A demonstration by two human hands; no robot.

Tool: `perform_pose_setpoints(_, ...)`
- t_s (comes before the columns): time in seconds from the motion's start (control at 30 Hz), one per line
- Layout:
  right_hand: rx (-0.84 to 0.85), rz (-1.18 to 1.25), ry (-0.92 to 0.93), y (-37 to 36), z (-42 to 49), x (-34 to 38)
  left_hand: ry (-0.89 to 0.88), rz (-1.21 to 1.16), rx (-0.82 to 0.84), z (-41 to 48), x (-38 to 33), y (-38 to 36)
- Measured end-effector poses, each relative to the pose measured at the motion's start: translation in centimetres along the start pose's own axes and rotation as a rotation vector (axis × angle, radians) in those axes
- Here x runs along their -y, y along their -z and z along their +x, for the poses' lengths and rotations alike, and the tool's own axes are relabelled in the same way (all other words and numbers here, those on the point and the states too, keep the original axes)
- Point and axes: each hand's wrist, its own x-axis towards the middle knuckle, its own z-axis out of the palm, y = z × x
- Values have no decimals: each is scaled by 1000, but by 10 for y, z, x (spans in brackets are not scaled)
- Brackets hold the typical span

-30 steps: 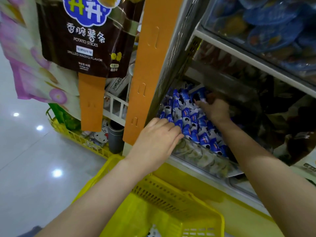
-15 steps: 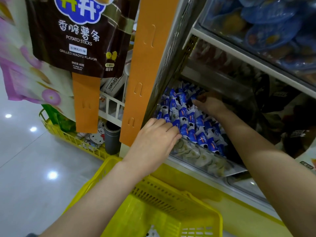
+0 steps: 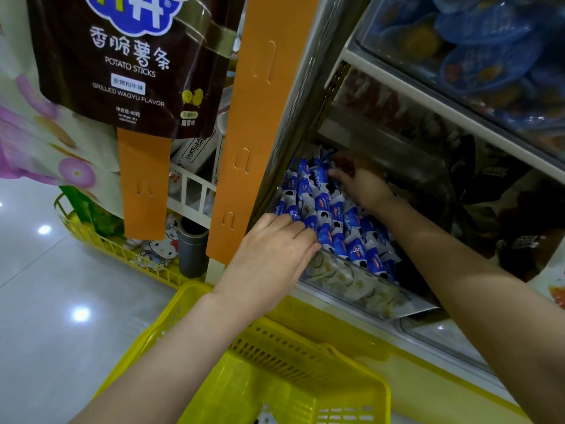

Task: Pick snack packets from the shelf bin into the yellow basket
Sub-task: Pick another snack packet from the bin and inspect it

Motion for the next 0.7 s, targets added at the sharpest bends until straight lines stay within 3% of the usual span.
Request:
perform_pose_setpoints(0.4, 63, -9, -79, -18, 30, 14, -9, 6, -13, 1, 1, -3)
perform_pose_setpoints(0.5, -50, 110, -75, -3, 17, 7, -10, 14, -13, 1, 1, -3)
perform_pose_setpoints(0.6, -142, 34, -139, 13, 2, -14, -12, 17, -18, 1, 2, -3)
perform_pose_setpoints(0.7, 14, -87, -327, 21, -6, -27, -11, 12, -19, 1, 1, -4)
